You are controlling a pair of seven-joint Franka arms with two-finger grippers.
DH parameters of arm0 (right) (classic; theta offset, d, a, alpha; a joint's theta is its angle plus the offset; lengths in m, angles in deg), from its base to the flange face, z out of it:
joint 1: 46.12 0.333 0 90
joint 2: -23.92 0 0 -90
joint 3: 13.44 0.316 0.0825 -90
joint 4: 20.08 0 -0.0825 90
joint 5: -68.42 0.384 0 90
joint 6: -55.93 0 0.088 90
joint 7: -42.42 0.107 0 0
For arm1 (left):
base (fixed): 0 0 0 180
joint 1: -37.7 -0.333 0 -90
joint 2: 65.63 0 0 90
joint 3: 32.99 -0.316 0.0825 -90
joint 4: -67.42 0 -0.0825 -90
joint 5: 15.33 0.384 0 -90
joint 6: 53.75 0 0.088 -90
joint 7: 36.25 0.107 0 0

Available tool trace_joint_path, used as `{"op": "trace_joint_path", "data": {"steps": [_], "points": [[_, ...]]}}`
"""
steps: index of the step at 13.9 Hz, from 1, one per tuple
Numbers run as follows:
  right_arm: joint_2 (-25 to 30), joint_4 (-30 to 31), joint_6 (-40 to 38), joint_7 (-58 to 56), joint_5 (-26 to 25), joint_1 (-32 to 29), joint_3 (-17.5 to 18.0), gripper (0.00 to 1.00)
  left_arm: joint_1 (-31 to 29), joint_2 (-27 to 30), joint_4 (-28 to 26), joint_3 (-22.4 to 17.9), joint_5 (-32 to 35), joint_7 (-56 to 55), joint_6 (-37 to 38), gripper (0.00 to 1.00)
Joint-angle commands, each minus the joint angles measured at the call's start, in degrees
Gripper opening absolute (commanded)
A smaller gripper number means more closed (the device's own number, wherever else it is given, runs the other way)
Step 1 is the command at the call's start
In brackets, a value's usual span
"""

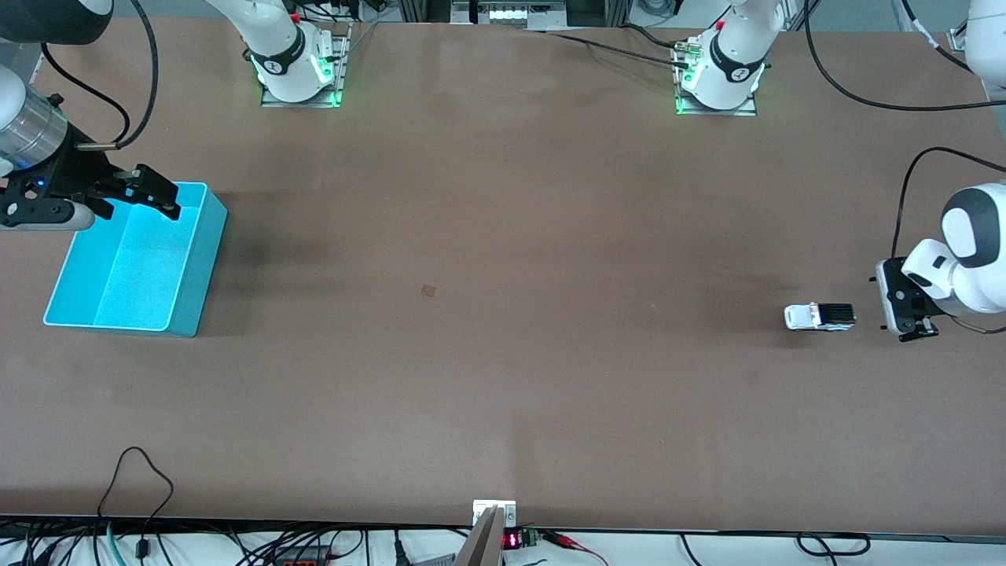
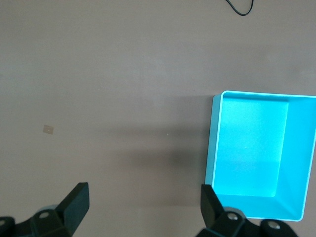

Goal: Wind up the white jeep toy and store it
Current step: 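Open the left gripper to release the wound jeep, then raise and withdraw the left gripper as the jeep rolls away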

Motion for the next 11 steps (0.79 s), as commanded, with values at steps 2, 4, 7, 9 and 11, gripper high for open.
{"op": "trace_joint_path", "data": {"steps": [2, 4, 7, 9, 11], "points": [[0.52, 0.49, 0.29, 0.56, -0.37, 0.17, 0.16, 1.00, 0.15, -0.05, 9.80, 5.76, 0.19, -14.54, 17.20, 1.00], [0.52, 0.49, 0.29, 0.56, -0.37, 0.17, 0.16, 1.00, 0.06, 1.18, 12.18, 9.01, 0.10, -23.51, 21.79, 1.00], [0.52, 0.49, 0.38, 0.56, -0.37, 0.17, 0.16, 1.00, 1.28, 5.30, 12.20, 11.40, 0.10, -38.62, 23.74, 1.00], [0.52, 0.49, 0.38, 0.56, -0.37, 0.17, 0.16, 1.00, 7.15, 9.34, 11.58, 8.43, 0.19, -50.55, 23.74, 1.00], [0.52, 0.49, 0.38, 0.56, -0.37, 0.17, 0.16, 1.00, 10.85, 13.03, 9.31, 6.05, -0.77, -63.38, 23.22, 1.00]]}}
